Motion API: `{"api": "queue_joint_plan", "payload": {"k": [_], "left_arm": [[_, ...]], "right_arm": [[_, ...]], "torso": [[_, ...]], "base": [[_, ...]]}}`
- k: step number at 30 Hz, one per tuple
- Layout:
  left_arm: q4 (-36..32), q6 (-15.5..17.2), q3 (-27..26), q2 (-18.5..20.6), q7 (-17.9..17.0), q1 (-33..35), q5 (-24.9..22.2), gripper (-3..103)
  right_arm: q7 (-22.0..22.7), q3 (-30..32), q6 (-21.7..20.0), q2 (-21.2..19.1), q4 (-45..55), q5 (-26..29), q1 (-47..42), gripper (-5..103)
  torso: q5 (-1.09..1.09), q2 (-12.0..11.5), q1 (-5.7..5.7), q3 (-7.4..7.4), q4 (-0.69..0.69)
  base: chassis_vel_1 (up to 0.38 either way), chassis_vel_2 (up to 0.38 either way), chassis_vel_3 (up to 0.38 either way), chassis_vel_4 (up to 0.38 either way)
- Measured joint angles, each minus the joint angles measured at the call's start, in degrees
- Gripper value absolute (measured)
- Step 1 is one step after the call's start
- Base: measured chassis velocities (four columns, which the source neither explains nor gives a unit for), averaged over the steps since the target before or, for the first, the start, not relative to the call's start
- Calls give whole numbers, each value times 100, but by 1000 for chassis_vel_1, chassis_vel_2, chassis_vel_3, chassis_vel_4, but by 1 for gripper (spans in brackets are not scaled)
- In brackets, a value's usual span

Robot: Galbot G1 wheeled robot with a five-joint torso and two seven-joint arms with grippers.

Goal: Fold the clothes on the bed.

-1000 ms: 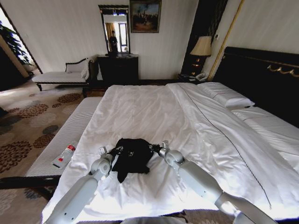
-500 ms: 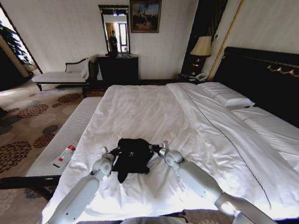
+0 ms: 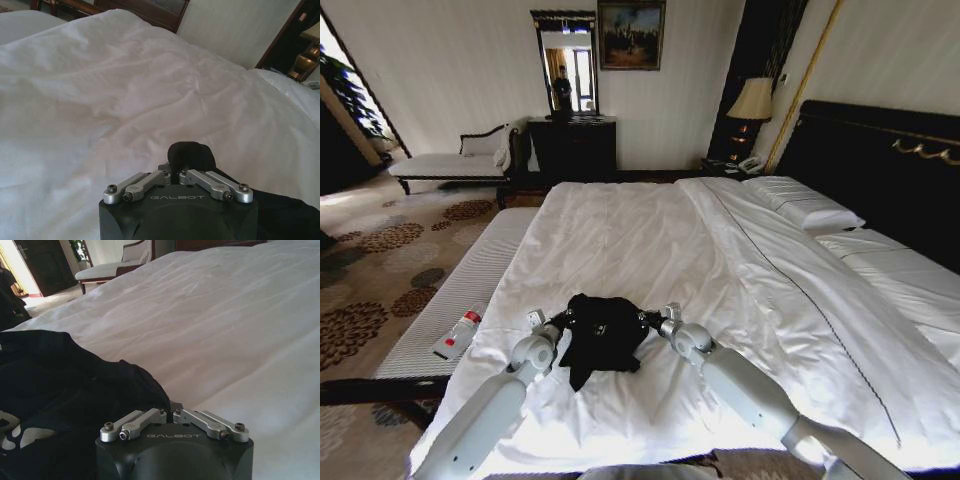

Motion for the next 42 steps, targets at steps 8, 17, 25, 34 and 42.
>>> {"api": "queue_joint_plan", "payload": {"k": [8,17,25,34,42], "left_arm": [[-499,65,-26,485,-12,-300,-246,2],[-867,122,227,1220,-15,-1211,-545,2],[-1117,202,472,1845,32,-2299,-1152,2],[-1157,318,367,2276,168,-3180,-1721,2],[-824,424,748,2270,80,-4569,-2321,2]], "right_arm": [[300,251,-232,-537,862,563,227,1],[814,531,-519,-1045,1693,1260,611,1],[1240,509,-740,-1592,2074,2163,1472,1],[1461,-14,-843,-2198,1930,3163,3402,1],[1557,-419,-987,-2105,1521,3586,4576,1]], "torso": [[0,0,0,0,1],[0,0,0,0,0],[2,0,1,0,0],[-1,0,1,0,0],[-1,-1,2,1,0]], "base": [[0,0,0,0],[0,0,0,0],[0,0,0,0],[0,0,0,0],[0,0,0,0]]}}
